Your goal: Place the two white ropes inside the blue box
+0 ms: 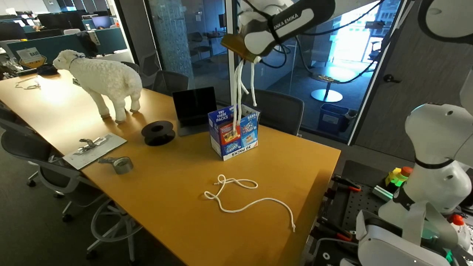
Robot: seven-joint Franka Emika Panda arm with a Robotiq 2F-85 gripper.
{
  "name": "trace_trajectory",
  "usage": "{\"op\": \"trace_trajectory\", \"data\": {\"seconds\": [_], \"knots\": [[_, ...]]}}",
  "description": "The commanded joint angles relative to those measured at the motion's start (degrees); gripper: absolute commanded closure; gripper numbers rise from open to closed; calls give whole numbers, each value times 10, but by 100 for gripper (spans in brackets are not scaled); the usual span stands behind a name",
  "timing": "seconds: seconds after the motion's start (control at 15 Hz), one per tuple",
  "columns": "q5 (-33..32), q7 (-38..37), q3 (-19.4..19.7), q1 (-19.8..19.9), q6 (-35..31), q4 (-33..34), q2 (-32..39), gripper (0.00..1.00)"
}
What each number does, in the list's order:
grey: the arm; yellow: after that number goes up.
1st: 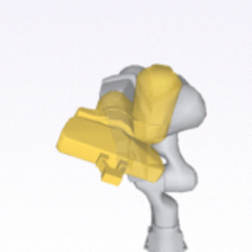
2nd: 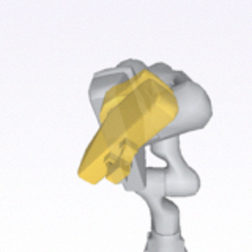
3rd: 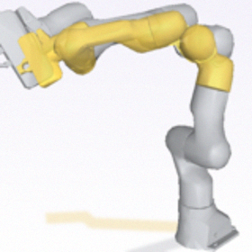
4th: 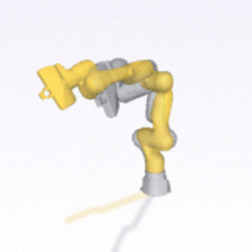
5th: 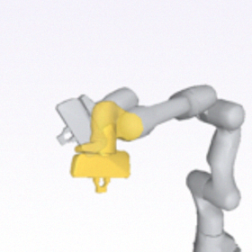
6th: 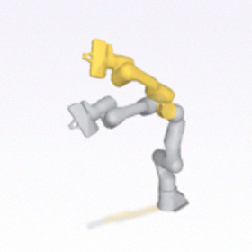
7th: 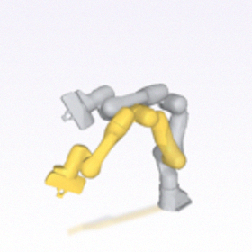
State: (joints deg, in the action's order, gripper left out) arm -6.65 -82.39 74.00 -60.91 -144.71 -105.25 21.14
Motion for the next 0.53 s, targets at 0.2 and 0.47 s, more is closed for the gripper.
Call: {"op": "trace_trajectory", "data": {"seconds": [0.2, 0.47], "knots": [[-98, -114, -50, 44, 245, 222, 10, 97], [-134, -149, -147, 113, 295, 258, 1, 97]]}}
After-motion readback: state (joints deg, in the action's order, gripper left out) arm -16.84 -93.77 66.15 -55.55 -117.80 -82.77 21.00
